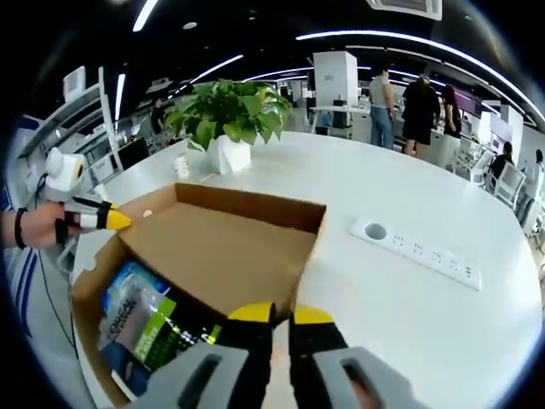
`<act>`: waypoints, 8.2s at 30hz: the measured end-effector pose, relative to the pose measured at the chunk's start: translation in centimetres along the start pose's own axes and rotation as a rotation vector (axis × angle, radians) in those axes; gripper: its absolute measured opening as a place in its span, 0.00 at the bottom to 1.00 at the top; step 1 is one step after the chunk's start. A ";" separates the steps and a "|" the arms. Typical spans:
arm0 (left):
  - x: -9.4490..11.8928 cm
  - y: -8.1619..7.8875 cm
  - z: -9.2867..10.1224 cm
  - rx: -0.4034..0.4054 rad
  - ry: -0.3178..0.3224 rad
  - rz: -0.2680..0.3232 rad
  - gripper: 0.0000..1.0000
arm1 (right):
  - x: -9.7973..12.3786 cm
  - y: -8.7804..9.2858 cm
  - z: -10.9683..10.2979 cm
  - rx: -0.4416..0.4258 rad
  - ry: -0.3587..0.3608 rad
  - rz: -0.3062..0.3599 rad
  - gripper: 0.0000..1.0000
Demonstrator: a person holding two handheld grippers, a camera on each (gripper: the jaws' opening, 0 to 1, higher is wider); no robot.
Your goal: Operate the shoe box by opening the lid, removing the specified soft item, and placing it in the target area until the item is outside and the box remains undamaged.
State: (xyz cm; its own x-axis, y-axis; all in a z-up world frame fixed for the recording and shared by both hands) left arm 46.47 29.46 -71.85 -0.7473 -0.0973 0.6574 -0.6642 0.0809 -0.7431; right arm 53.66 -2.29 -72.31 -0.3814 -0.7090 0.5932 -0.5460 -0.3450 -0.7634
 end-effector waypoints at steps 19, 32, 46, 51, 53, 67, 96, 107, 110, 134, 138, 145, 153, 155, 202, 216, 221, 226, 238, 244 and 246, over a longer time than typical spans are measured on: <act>-0.2 0.3 0.2 0.001 -0.002 -0.016 0.08 | -0.2 0.2 0.1 -0.019 -0.003 -0.004 0.01; -0.1 0.3 0.3 0.000 -0.008 -0.018 0.08 | -0.1 0.2 0.0 -0.035 0.007 0.000 0.01; 0.0 0.3 0.2 0.012 -0.010 -0.020 0.09 | 0.5 0.3 -0.1 -0.030 0.014 -0.005 0.04; 0.2 0.4 0.2 0.015 -0.004 -0.022 0.09 | 0.7 0.4 -0.4 -0.029 0.020 -0.008 0.05; 0.3 0.5 0.2 0.013 0.001 -0.024 0.09 | 0.7 0.4 -0.5 -0.033 0.023 -0.006 0.05; 1.3 0.8 0.2 0.025 -0.013 -0.036 0.11 | 1.8 0.8 -0.2 -0.057 0.046 -0.002 0.13; 3.9 1.6 0.9 0.100 0.009 -0.031 0.14 | 5.8 4.4 -1.0 -0.142 0.074 0.055 0.18; 6.1 2.4 0.4 0.082 -0.014 -0.015 0.15 | 8.1 5.3 -2.0 -0.146 0.074 0.095 0.21; 6.6 2.6 0.3 0.066 -0.012 -0.013 0.15 | 8.6 5.8 -2.4 -0.146 0.065 0.100 0.24; 9.8 2.9 2.8 0.014 0.056 0.022 0.20 | 14.1 9.5 -3.4 -0.166 0.067 0.132 0.36; 10.2 2.5 3.8 -0.005 0.081 0.036 0.21 | 14.6 9.8 -4.1 -0.172 0.066 0.142 0.36; 10.7 2.9 5.1 -0.014 0.111 0.039 0.22 | 14.9 10.9 -5.4 -0.152 0.051 0.109 0.38; 11.1 3.1 6.4 -0.014 0.147 0.036 0.22 | 15.7 11.6 -5.9 -0.170 0.053 0.129 0.38; 11.2 3.1 6.8 -0.022 0.155 0.037 0.22 | 15.9 11.7 -6.1 -0.170 0.052 0.135 0.38; 11.3 6.0 9.6 -0.038 0.220 0.001 0.23 | 14.2 13.0 -9.7 -0.170 -0.026 0.170 0.38; 8.9 5.3 11.8 -0.049 0.266 -0.038 0.26 | 14.5 13.4 -9.7 -0.179 -0.029 0.174 0.40; 8.1 5.1 12.7 -0.057 0.280 -0.054 0.27 | 14.7 13.5 -9.9 -0.176 -0.028 0.174 0.41; 7.5 5.1 13.2 -0.049 0.287 -0.071 0.26 | 15.0 13.3 -9.8 -0.175 -0.027 0.178 0.41; 7.3 5.5 13.8 -0.062 0.286 -0.101 0.26 | 15.8 13.3 -9.4 -0.174 -0.013 0.193 0.41; 7.3 5.9 14.3 -0.061 0.293 -0.119 0.26 | 15.9 13.9 -9.6 -0.205 -0.014 0.213 0.41; 7.2 6.1 14.4 -0.071 0.293 -0.124 0.25 | 16.0 14.0 -9.7 -0.204 -0.013 0.212 0.41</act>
State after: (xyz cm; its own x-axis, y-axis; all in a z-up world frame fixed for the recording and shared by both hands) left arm 37.32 14.95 -73.42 -0.6277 0.1786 0.7577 -0.7422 0.1560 -0.6517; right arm 32.70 -12.49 -71.07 -0.4938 -0.7605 0.4217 -0.5946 -0.0586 -0.8019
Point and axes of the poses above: the point that each gripper's makers call its tool centre point, and the gripper's own axes: x roughly backward along the fingers, z roughly to its right, y roughly out of its underside, the point moved 6 cm from there along x, roughly backward along the fingers, and after that the axes turned 15 degrees about -y, right-handed, at the moved point
